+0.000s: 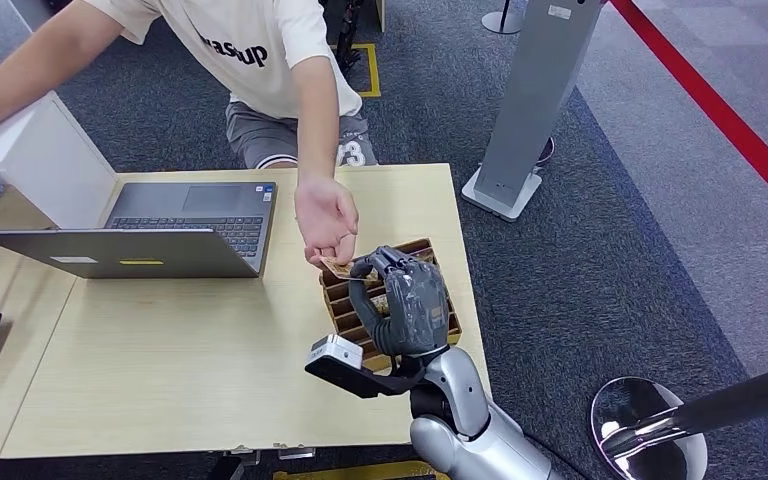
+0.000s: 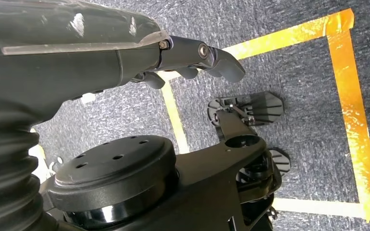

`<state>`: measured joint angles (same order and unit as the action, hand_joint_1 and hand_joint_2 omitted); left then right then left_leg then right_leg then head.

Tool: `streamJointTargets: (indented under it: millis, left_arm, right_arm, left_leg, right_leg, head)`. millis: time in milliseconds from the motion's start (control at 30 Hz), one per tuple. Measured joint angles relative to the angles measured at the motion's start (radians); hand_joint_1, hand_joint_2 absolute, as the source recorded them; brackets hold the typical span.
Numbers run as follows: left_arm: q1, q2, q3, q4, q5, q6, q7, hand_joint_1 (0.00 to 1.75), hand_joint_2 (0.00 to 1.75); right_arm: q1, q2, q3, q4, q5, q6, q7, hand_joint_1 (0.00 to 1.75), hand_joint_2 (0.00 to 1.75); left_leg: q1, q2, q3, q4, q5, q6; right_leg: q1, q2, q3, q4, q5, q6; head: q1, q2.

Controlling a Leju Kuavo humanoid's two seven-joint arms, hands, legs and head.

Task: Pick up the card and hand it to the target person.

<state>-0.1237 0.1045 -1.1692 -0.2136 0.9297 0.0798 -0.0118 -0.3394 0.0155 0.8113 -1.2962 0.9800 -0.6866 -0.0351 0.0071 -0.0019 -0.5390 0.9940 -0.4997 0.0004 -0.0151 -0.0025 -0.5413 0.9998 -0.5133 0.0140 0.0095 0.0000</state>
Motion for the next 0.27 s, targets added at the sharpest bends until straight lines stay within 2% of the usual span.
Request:
streamJointTargets:
  millis: [33, 100, 233, 267]
  left_arm:
    - [0.000, 0.000, 0.000, 0.000, 0.000, 0.000, 0.000, 0.00, 1.75]
    - [0.000, 0.000, 0.000, 0.000, -0.003, 0.000, 0.001, 0.00, 1.75]
    - [0.000, 0.000, -0.008, 0.000, -0.007, -0.002, -0.001, 0.00, 0.00]
    - [0.001, 0.000, -0.009, 0.000, -0.006, -0.003, -0.002, 0.00, 0.00]
  right_arm:
    - [0.001, 0.005, -0.002, 0.012, 0.002, -0.001, -0.008, 0.00, 1.75]
    - [0.003, 0.014, -0.006, 0.034, -0.008, -0.003, -0.019, 0.00, 1.75]
    - [0.007, 0.027, -0.009, 0.077, -0.113, -0.001, -0.039, 0.00, 1.75]
    - [0.007, 0.028, -0.009, 0.082, -0.136, 0.000, -0.043, 0.00, 1.75]
  left_leg:
    - [0.000, 0.000, 0.000, 0.000, 0.000, 0.000]
    - [0.000, 0.000, 0.000, 0.000, 0.000, 0.000]
    - [0.000, 0.000, 0.000, 0.000, 0.000, 0.000]
    - [0.000, 0.000, 0.000, 0.000, 0.000, 0.000]
  right_leg:
    - [0.000, 0.000, 0.000, 0.000, 0.000, 0.000]
    - [0.000, 0.000, 0.000, 0.000, 0.000, 0.000]
    - [0.000, 0.000, 0.000, 0.000, 0.000, 0.000]
    - [0.000, 0.000, 0.000, 0.000, 0.000, 0.000]
  head:
    - [0.000, 0.000]
    - [0.000, 0.000]
    - [-0.001, 0.000]
    - [-0.001, 0.000]
